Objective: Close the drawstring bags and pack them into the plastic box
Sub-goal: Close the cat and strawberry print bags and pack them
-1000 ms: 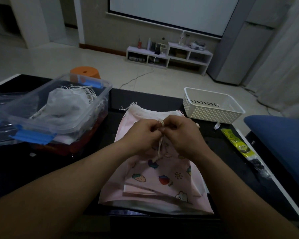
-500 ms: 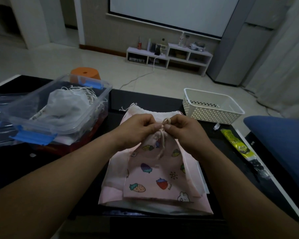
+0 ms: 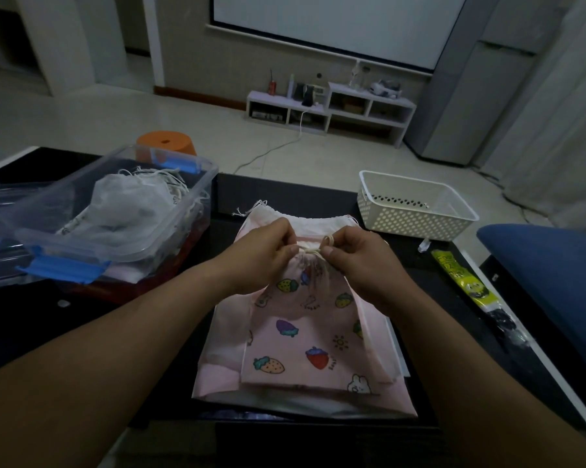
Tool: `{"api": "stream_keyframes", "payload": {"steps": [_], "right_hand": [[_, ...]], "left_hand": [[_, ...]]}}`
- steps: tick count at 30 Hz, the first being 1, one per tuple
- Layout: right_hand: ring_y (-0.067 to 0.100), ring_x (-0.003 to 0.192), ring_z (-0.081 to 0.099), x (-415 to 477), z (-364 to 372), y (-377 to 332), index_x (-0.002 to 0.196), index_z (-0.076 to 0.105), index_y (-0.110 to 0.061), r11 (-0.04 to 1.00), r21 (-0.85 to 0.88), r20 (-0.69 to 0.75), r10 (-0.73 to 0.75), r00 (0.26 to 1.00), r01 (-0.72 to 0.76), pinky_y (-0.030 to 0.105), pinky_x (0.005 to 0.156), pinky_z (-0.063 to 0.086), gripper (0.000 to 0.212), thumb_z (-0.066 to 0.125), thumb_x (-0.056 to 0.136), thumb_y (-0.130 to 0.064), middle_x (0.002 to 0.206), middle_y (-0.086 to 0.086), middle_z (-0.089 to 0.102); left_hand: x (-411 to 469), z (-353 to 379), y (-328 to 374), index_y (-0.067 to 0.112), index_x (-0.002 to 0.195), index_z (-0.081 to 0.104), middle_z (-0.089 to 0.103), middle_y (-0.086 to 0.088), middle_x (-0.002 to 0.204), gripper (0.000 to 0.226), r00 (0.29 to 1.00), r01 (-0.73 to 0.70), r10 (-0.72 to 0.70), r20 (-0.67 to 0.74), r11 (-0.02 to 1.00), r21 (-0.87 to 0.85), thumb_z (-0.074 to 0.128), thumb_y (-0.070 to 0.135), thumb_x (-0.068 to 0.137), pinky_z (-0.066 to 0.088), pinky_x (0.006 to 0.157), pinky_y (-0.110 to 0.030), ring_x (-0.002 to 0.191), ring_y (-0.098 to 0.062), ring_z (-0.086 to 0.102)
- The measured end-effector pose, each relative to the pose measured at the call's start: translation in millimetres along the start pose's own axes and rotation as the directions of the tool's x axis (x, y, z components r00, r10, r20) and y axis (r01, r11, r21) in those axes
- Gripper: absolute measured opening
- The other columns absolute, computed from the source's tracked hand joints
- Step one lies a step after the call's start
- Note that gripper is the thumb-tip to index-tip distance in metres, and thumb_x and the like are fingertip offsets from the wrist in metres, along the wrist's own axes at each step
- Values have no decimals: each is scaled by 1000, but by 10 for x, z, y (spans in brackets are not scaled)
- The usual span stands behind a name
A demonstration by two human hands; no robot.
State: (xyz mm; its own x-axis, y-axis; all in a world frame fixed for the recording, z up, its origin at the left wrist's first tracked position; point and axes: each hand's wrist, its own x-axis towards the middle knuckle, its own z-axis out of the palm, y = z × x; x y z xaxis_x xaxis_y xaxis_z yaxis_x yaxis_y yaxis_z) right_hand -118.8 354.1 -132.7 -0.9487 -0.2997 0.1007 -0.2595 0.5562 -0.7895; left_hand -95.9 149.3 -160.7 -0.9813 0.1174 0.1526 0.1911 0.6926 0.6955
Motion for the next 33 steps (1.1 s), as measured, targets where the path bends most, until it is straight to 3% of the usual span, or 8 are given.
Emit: {"api": "stream_keyframes", "payload": {"steps": [7,17,20,22,24,27,31,33], "right_hand": [[21,86,69,-34,8,13,92,68,-20,999,0,-61,33,998,-33,37,71,57,11,65,102,-23,90,3,71],[18,84,72,-96,48,51,91,67,-21,996,40,-59,83,995,-81,43,76,63,12,65,102,-20,88,0,74],[16,86,71,-72,73,62,95,68,-22,996,12,-79,84,993,-83,36,68,61,10,63,103,-22,92,0,73],[22,86,72,-41,52,91,95,69,-20,995,38,-119,99,988,-95,44,71,62,10,62,103,-22,92,3,73],[32,87,72,-13,2,91,95,70,-18,988,112,-140,123,982,-108,55,77,61,10,63,102,-22,88,9,74],[31,90,73,12,-47,100,97,71,-21,979,183,-128,114,985,-89,58,82,62,12,63,102,-29,92,8,75],[23,109,71,-62,-63,181,118,70,-25,934,210,176,254,951,-288,47,93,59,43,62,95,-60,115,1,75],[23,104,75,-114,-65,176,118,74,-21,919,186,291,286,913,-347,41,88,59,36,62,99,-49,109,0,79]], "left_hand": [[-43,4,-123,27,90,49,59,7,79,17,996,-84,86,-20,992,95,53,28,106,39,58,-27,69,-7,54],[-84,2,-202,27,88,49,63,4,77,19,997,-71,73,-17,992,104,54,28,106,57,68,-48,70,-17,63],[-68,15,-165,23,95,56,68,1,83,16,995,86,-90,-32,990,-112,53,35,106,60,77,-50,78,-21,68],[-107,47,-93,24,105,60,70,1,95,32,976,214,-213,39,915,-341,48,54,105,59,82,-44,89,-19,68],[-162,106,-7,22,108,65,70,1,103,49,969,247,-219,119,897,-366,46,66,100,53,81,-32,95,-14,66],[-168,207,12,10,103,70,72,-7,100,46,982,187,-156,109,894,-406,53,53,104,55,77,-33,89,-20,68],[-115,183,54,16,124,70,78,-7,113,36,961,267,-237,142,661,-701,49,40,109,59,96,-47,107,-26,74],[-108,136,103,15,124,70,78,-11,111,35,952,273,-275,131,579,-768,47,38,110,60,94,-46,105,-28,75]]}}
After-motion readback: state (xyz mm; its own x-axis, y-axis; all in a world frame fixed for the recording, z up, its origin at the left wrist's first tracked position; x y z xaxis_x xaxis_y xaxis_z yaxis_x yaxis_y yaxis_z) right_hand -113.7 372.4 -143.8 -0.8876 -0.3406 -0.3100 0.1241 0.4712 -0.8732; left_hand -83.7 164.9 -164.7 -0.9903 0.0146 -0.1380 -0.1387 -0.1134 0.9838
